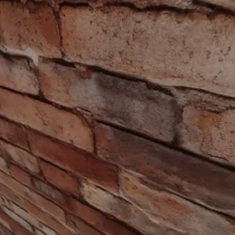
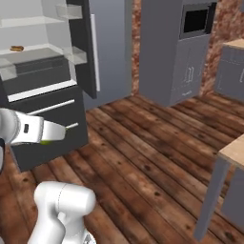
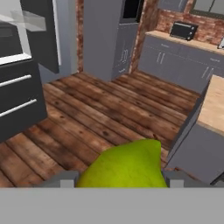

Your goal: Pick up the banana and pear from the fridge and place one fruit on each plate on the dining counter.

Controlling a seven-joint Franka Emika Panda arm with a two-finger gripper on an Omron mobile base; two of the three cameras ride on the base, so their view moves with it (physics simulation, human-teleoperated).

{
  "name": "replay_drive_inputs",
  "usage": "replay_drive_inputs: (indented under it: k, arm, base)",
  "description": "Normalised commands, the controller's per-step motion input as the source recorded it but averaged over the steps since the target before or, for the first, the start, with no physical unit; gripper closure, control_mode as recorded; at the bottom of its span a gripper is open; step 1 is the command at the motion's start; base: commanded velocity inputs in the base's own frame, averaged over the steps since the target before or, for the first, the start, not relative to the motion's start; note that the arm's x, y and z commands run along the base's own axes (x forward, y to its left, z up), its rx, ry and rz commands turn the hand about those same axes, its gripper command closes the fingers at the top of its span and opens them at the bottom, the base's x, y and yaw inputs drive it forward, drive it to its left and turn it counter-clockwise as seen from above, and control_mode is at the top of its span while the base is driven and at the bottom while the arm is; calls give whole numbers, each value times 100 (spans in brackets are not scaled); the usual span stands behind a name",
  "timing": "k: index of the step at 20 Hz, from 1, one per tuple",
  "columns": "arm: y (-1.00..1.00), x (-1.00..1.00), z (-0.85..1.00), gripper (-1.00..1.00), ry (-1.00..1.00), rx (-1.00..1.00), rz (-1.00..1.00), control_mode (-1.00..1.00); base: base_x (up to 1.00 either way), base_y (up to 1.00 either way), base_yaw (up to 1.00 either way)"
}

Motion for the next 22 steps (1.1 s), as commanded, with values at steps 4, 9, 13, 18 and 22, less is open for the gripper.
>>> replay_drive_inputs:
  k: [4, 9, 13, 18, 22]
  arm:
    - [0, 0, 0, 100, 0, 0, 0, 100]
    - [0, 0, 0, 100, 0, 0, 0, 100]
    - [0, 0, 0, 100, 0, 0, 0, 100]
    - [0, 0, 0, 100, 0, 0, 0, 100]
    - [0, 0, 0, 100, 0, 0, 0, 100]
  base:
    - [-5, -78, -15]
    - [-14, -80, -17]
    - [-30, -63, -22]
    - [-15, -65, -29]
    - [-1, -67, -26]
